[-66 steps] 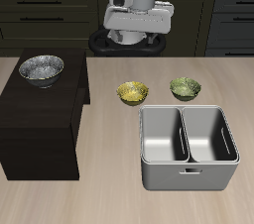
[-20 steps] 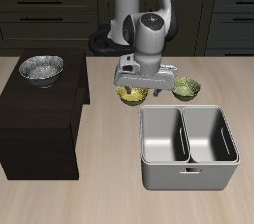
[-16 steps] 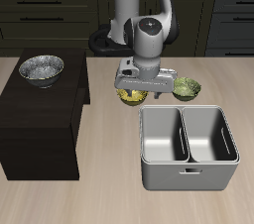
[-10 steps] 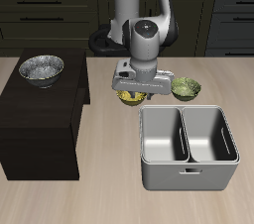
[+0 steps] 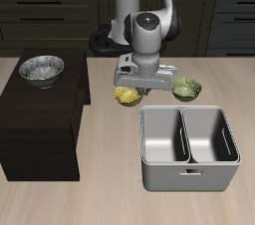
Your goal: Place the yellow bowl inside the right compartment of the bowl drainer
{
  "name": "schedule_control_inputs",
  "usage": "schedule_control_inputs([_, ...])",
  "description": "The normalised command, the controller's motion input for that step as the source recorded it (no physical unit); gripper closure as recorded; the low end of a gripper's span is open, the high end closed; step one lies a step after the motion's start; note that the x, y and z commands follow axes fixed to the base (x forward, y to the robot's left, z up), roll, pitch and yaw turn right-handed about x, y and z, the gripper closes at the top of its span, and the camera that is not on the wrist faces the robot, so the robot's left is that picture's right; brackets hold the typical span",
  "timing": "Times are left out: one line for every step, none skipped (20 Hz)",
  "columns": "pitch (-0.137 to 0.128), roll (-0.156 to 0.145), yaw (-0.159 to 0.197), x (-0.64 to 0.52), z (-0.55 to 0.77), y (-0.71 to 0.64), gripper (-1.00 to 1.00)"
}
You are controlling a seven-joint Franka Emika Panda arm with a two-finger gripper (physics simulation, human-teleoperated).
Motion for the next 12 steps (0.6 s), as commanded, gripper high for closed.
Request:
schedule_control_inputs([-0.036, 0.013, -0.018, -0.04, 0.32, 0.08, 1.00])
schedule_control_inputs([-0.021, 0.020, -0.002, 0.07, 0.18, 0.00, 1.00])
schedule_control_inputs([0.000, 0.000, 0.000, 0.00, 0.00, 0.00, 1.00])
schedule_control_inputs([-0.125, 0.012, -0.013, -0.13, 0.96, 0.13, 1.00])
schedule_control_inputs([-0.072, 0.020, 0.010, 0.01, 0.46, 0.05, 1.00])
schedule_control_inputs([-0.072, 0.031, 0.013, -0.09, 0.49, 0.09, 1.00])
schedule_control_inputs([-0.076, 0.034, -0.007, -0.11, 0.62, 0.12, 1.00])
schedule_control_inputs([0.000, 0.000, 0.000, 0.11, -0.04, -0.05, 1.00])
schedule_control_inputs([-0.132, 0.033, 0.015, -0.08, 1.02, 0.18, 1.00])
schedule_control_inputs([-0.056, 0.008, -0.003, -0.06, 0.41, 0.08, 1.00])
schedule_control_inputs([0.000, 0.000, 0.000, 0.00, 0.00, -0.04, 1.00])
schedule_control_inputs([-0.080, 0.008, 0.037, -0.07, 0.44, 0.11, 1.00])
